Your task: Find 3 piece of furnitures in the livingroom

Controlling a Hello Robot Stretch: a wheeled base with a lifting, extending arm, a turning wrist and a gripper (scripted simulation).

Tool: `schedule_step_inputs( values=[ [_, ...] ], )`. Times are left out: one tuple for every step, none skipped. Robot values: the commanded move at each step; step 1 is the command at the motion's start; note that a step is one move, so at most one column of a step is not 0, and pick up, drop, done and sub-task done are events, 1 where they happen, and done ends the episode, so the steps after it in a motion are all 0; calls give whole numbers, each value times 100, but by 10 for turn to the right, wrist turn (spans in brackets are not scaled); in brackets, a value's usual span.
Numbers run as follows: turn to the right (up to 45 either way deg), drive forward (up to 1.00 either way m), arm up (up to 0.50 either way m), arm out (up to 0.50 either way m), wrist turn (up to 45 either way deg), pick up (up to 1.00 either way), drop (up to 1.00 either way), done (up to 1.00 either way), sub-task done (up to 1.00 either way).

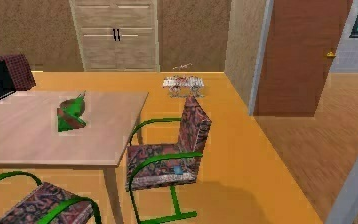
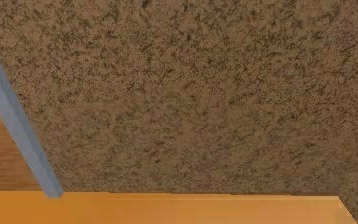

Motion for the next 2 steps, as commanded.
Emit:
schedule_step_inputs(
  values=[
    [0, 15, 0, 0, 0, 0, 0, 0, 0],
    [-420, 0, 0, 0, 0, 0, 0, 0, 0]
  ],
)
